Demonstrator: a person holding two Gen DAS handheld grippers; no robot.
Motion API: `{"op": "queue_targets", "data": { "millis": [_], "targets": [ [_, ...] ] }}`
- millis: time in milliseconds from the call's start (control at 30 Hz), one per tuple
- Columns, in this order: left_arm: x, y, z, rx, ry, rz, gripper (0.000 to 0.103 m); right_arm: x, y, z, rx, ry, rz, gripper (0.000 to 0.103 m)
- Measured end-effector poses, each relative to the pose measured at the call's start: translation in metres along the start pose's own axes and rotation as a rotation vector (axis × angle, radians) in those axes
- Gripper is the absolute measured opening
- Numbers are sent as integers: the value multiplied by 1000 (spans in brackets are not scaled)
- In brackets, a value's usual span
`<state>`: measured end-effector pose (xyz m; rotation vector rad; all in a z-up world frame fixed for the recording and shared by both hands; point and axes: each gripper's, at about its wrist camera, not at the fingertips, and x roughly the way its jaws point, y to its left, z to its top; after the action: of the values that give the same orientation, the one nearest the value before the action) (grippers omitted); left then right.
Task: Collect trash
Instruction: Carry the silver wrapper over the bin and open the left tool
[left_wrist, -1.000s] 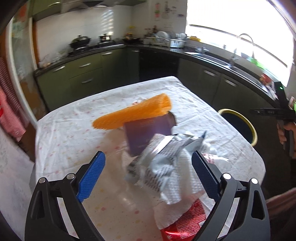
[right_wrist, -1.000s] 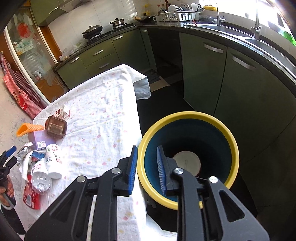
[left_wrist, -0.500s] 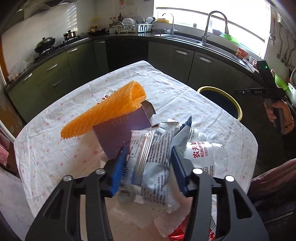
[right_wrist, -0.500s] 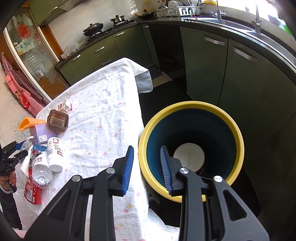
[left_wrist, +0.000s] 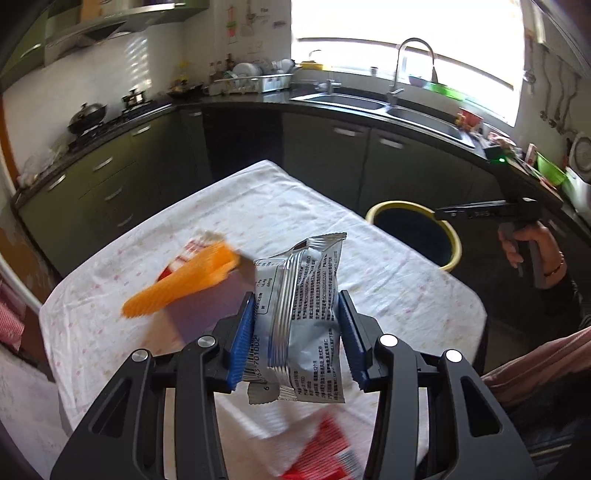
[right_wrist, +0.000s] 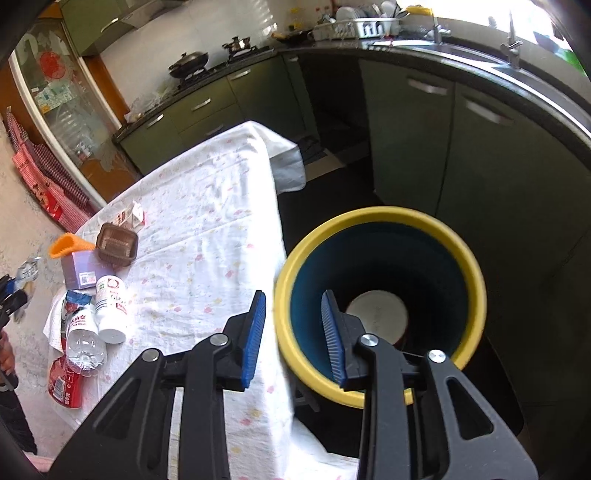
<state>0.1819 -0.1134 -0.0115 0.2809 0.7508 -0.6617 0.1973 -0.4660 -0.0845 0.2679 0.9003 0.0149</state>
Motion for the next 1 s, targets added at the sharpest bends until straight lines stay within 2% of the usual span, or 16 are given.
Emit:
{"op": "queue_targets", "data": {
  "millis": [233,467,700,767,800,833,933,1000],
  "targets": [
    [40,-80,54,101,15,-210,44,-30,-35,-11,34,-63,-69,30],
    [119,-159,108,191,105,-321,44,-57,-82,-26,102,-108,-99,30],
    [204,-220,138,229,180,-326,45,-66,-121,-41,167,-128,-107,30],
    [227,-233,143,225,204,-317,55,-65,-129,-45,186,-125,-98,32],
    [234,-236,143,218,205,-310,65,-65,-134,-47,196,-126,-95,33],
    [239,-238,144,210,205,-304,70,-65,-137,-49,203,-126,-93,34],
    [243,-241,146,188,212,-321,72,-65,-143,-51,216,-127,-92,34],
    [232,-242,146,193,199,-321,72,-65,-144,-51,219,-128,-93,34]
  ]
}}
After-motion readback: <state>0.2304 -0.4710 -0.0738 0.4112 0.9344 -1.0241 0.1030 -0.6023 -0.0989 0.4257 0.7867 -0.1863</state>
